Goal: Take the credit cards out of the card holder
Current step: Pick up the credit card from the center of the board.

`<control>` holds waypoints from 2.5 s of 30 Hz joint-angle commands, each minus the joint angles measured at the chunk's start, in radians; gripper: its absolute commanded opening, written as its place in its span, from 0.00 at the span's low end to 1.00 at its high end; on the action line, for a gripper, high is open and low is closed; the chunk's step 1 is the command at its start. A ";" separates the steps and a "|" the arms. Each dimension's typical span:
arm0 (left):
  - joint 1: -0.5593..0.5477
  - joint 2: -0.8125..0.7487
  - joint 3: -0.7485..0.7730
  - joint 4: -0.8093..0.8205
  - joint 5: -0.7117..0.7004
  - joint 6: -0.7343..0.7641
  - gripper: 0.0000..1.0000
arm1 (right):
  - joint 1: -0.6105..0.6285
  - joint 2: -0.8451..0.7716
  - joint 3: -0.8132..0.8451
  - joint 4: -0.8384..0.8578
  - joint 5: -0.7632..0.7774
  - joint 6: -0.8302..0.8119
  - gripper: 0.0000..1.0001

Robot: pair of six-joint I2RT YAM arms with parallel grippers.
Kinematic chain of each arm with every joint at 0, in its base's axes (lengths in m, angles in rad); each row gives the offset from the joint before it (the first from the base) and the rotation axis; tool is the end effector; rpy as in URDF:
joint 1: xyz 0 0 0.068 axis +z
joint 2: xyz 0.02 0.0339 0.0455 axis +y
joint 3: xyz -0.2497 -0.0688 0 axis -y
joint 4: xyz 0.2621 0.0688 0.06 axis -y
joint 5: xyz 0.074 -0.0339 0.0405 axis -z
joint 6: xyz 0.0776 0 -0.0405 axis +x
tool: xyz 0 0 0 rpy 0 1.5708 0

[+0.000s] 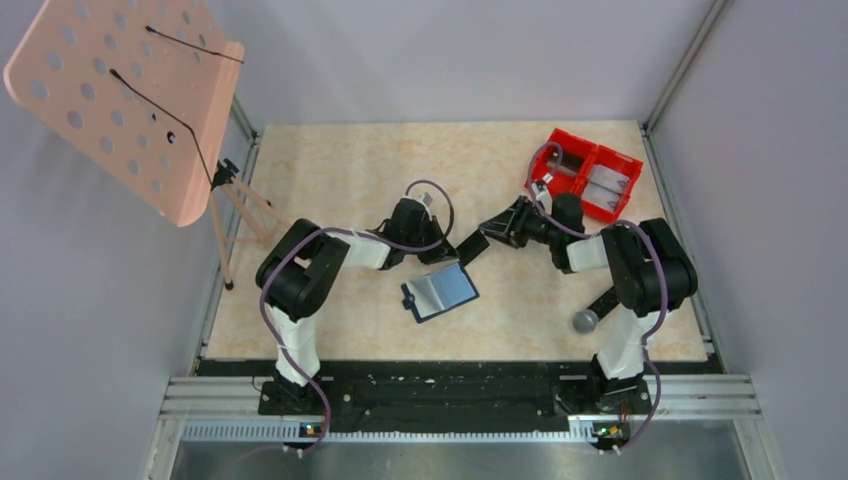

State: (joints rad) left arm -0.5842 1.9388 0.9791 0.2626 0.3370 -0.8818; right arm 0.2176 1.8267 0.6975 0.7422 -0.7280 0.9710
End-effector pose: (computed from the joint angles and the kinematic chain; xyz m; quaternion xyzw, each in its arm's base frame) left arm 0.3381 -0.2543 0.0717 -0.0623 0.8939 -0.3920 0.2083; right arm 0.3517 0.1306 0.0940 0.1006 0.7942 0.5367 0.2666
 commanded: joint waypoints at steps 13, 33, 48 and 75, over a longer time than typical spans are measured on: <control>0.013 -0.014 -0.074 0.065 -0.046 0.018 0.00 | 0.047 0.034 -0.057 0.044 -0.088 0.050 0.40; 0.050 -0.132 -0.035 -0.031 -0.017 0.040 0.12 | 0.068 -0.240 0.075 -0.342 0.243 -0.442 0.00; 0.141 -0.423 0.118 -0.192 0.178 -0.123 0.56 | 0.286 -0.450 -0.208 0.360 0.527 -1.552 0.00; 0.124 -0.445 -0.017 0.025 0.221 -0.251 0.62 | 0.655 -0.343 -0.243 0.468 0.873 -2.114 0.00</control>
State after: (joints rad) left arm -0.4488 1.4975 0.9718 0.1925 0.5426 -1.1179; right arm 0.8299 1.4540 0.4450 1.1873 0.1024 -1.0843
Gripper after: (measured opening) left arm 0.620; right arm 0.006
